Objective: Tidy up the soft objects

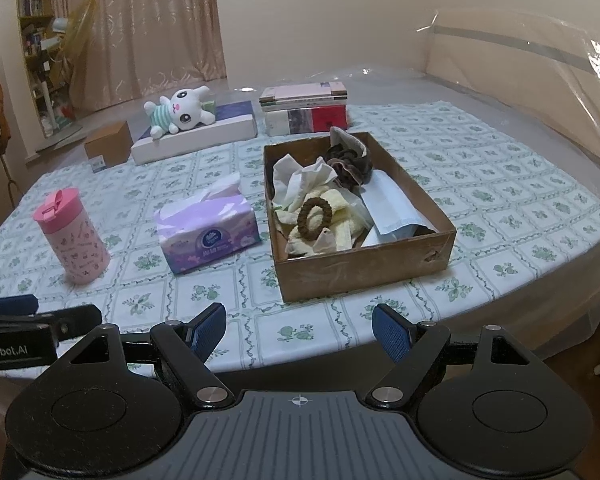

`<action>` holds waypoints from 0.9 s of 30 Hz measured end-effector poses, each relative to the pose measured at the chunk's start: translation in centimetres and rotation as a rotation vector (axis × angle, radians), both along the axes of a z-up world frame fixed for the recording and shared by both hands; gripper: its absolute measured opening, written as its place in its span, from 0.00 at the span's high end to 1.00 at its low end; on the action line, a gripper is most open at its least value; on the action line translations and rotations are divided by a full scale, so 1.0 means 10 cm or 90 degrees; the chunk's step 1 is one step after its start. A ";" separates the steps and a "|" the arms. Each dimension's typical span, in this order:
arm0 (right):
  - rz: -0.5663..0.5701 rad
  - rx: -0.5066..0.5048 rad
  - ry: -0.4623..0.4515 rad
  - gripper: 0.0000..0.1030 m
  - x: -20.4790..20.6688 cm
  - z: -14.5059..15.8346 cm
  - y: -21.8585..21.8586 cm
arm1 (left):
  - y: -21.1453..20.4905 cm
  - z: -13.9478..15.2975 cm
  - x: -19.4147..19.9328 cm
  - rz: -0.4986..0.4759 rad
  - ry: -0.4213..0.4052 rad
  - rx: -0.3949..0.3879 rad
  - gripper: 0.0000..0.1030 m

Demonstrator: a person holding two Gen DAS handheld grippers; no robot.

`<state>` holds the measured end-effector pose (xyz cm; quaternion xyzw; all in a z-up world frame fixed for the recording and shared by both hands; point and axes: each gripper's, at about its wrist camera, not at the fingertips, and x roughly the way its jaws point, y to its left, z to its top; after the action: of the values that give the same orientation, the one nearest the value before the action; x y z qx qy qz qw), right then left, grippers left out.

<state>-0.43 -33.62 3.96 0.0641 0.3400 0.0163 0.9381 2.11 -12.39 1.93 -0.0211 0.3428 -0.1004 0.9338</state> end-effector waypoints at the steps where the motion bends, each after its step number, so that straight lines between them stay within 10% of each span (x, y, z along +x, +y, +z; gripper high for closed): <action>1: 0.000 -0.001 0.000 0.23 0.00 0.00 0.01 | 0.00 0.00 0.00 0.000 -0.001 0.001 0.04; 27: -0.002 0.003 0.002 0.23 0.01 0.00 -0.01 | -0.01 0.00 0.01 -0.003 0.001 0.001 0.04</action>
<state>-0.33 -33.70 3.99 0.0671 0.3412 0.0156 0.9374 2.19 -12.53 1.89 -0.0198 0.3433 -0.1023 0.9334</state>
